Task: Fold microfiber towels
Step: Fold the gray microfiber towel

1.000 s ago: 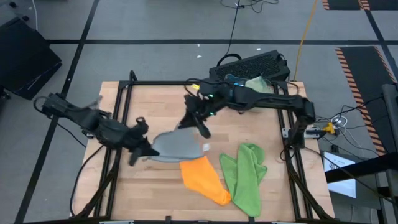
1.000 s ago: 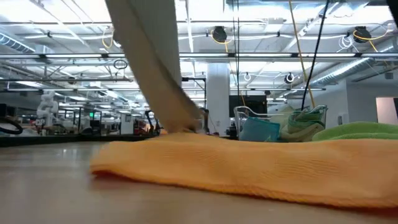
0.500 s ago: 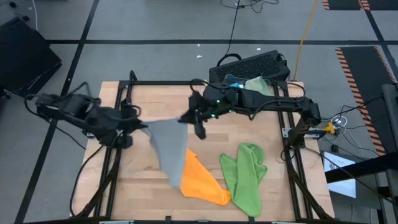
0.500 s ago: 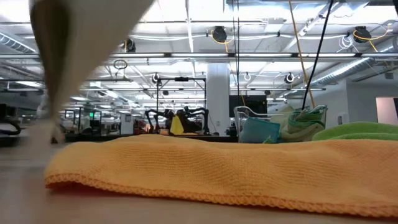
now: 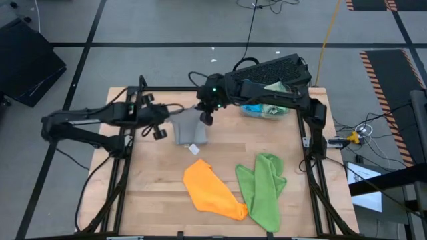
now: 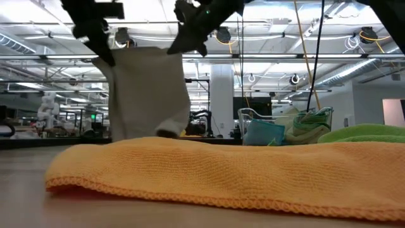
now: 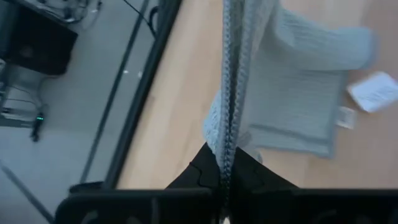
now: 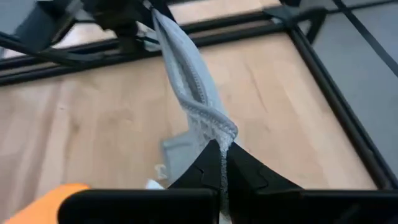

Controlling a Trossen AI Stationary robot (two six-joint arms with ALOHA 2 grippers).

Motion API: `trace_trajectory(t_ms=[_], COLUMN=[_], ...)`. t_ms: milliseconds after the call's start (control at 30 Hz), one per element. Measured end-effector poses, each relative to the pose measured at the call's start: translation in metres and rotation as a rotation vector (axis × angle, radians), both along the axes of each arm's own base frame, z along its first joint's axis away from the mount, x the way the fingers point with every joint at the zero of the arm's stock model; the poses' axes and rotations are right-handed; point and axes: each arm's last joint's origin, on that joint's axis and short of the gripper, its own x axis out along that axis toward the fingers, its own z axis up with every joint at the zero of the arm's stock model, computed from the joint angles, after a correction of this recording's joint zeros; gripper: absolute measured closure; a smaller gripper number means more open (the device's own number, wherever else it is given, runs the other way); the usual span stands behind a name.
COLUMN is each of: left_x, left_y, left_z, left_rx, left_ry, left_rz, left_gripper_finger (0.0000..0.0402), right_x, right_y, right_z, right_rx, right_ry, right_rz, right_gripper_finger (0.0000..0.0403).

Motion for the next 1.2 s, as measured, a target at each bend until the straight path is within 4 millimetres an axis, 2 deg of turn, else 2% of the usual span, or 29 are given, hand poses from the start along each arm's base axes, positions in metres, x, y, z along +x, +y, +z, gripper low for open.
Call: trace_trajectory(t_ms=[167, 333, 500, 633, 900, 1200], left_x=[0.013, 0.018, 0.022, 0.028, 0.038, 0.046], left_y=[0.027, 0.053, 0.079, 0.092, 0.091, 0.085], left_z=[-0.004, -0.011, -0.021, -0.029, -0.052, -0.062], left_rx=[0.040, 0.044, 0.008, -0.019, -0.237, -0.356], left_ry=[0.007, 0.040, 0.057, 0.054, 0.088, 0.095], left_rz=[0.010, 0.039, 0.031, 0.008, -0.113, -0.151], left_gripper_finger=[0.0396, 0.0398, 0.0399, 0.0398, 0.0399, 0.0398], right_x=[-0.006, -0.010, -0.018, -0.024, -0.030, -0.036], right_y=[-0.021, -0.043, -0.067, -0.072, -0.066, -0.053], right_z=[-0.005, -0.008, -0.042, -0.066, -0.088, -0.114], right_rx=[-0.013, -0.051, 0.013, 0.055, 0.147, 0.282], right_ry=[0.030, 0.012, 0.012, 0.017, 0.059, 0.066], right_rz=[-0.030, -0.056, -0.089, -0.080, -0.001, 0.106], right_gripper_finger=[0.0403, 0.0403, 0.0403, 0.0403, 0.0403, 0.0403])
